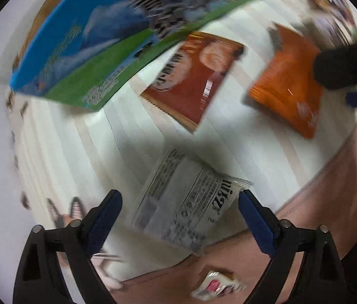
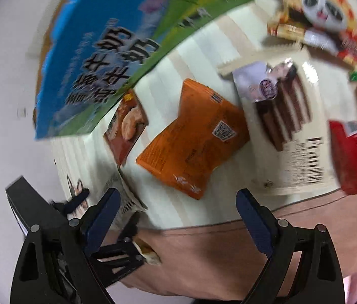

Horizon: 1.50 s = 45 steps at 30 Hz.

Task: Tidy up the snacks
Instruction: 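Grasp the white snack pack with the left gripper while the right grasps the orange pastry bag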

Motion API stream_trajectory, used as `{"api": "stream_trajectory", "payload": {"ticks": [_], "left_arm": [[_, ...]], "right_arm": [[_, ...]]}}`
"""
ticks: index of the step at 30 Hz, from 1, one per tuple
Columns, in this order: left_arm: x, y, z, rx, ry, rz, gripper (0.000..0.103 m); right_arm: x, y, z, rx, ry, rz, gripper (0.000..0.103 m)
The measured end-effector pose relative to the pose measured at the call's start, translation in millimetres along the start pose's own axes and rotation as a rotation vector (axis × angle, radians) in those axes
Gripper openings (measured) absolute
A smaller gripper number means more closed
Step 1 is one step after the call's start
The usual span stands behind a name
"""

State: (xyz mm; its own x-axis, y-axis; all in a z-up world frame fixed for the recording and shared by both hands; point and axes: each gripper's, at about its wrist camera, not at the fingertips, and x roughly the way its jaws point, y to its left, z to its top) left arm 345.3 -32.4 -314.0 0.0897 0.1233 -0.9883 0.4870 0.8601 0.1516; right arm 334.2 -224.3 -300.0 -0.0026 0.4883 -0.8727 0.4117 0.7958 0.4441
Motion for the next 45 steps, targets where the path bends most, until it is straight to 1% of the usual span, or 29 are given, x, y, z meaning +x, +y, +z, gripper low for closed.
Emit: {"api": "stream_trajectory", "payload": {"ticks": [1,2,3,4,6,7,8,9,10,11,14,15,17,18,22,24,25,26,28,30,31,32,34,35,36,37,40,41,45], "left_arm": [[2,8,0,-0.054,0.004,-0.037,0.080],[5,18,0,-0.115,0.011,-0.071,0.074],[9,31,-2,-0.207,0.026,-0.116,0.074],[12,42,-4,-0.274,0.036,-0.149,0.074],[20,65,-13,-0.453,0.060,-0.245,0.074],[24,76,-19,-0.541,0.076,-0.289,0.074],[26,83,-24,-0.607,0.085,-0.323,0.074],[28,90,-29,-0.662,0.083,-0.356,0.074],[30,93,-34,-0.730,0.086,-0.420,0.074],[32,96,-38,-0.760,0.088,-0.438,0.074],[34,96,-47,-0.783,0.083,-0.458,0.074],[36,95,-50,-0.786,0.086,-0.464,0.074],[38,92,-54,-0.781,0.089,-0.466,0.074],[41,90,-59,-0.778,0.088,-0.464,0.074],[42,84,-58,-0.751,0.092,-0.427,0.074],[44,66,-49,-0.730,0.100,-0.398,0.074],[44,63,-47,-0.723,0.103,-0.385,0.074],[44,60,-47,-0.717,0.104,-0.374,0.074],[44,54,-47,-0.712,0.099,-0.348,0.074],[40,44,-45,-0.725,0.093,-0.334,0.074],[38,39,-48,-0.733,0.088,-0.331,0.074],[35,30,-53,-0.739,0.083,-0.327,0.069],[32,19,-58,-0.738,0.086,-0.309,0.068],[32,13,-61,-0.733,0.091,-0.305,0.068],[31,5,-64,-0.730,0.092,-0.299,0.068],[28,-9,-56,-0.722,0.093,-0.293,0.068],[28,-28,-60,-0.706,0.100,-0.273,0.068],[32,-36,-65,-0.699,0.102,-0.268,0.068],[36,-56,-62,-0.688,0.097,-0.253,0.068]], "right_arm": [[4,0,2,0.022,-0.005,0.004,0.095],[7,0,4,0.039,-0.010,0.008,0.095],[13,1,7,0.064,-0.011,0.003,0.095],[17,0,9,0.085,-0.015,-0.003,0.095],[25,-3,14,0.141,-0.026,0.004,0.093],[28,-3,16,0.156,-0.035,-0.002,0.087],[30,-3,18,0.166,-0.045,-0.015,0.077],[33,-2,19,0.164,-0.057,-0.041,0.075],[35,0,20,0.152,-0.062,-0.058,0.073],[37,2,20,0.125,-0.064,-0.079,0.071],[43,20,14,-0.034,-0.055,-0.167,0.069],[45,27,10,-0.111,-0.042,-0.207,0.068],[49,34,2,-0.212,-0.011,-0.244,0.068],[52,39,-5,-0.286,0.018,-0.271,0.068],[60,47,-28,-0.488,0.089,-0.374,0.068],[62,51,-36,-0.555,0.092,-0.415,0.068],[62,52,-38,-0.568,0.094,-0.421,0.072],[64,53,-38,-0.566,0.096,-0.423,0.079],[61,47,-34,-0.493,0.083,-0.374,0.087],[54,33,-26,-0.382,0.065,-0.295,0.087],[54,29,-24,-0.340,0.060,-0.270,0.087],[54,24,-23,-0.289,0.053,-0.244,0.087],[53,18,-19,-0.234,0.035,-0.217,0.087],[51,14,-21,-0.227,0.021,-0.217,0.084],[47,11,-21,-0.222,-0.004,-0.224,0.077],[45,10,-21,-0.225,-0.017,-0.232,0.062],[40,7,-31,-0.281,-0.017,-0.266,0.058],[41,5,-34,-0.295,-0.012,-0.273,0.058],[43,5,-44,-0.355,0.003,-0.304,0.058]]}}
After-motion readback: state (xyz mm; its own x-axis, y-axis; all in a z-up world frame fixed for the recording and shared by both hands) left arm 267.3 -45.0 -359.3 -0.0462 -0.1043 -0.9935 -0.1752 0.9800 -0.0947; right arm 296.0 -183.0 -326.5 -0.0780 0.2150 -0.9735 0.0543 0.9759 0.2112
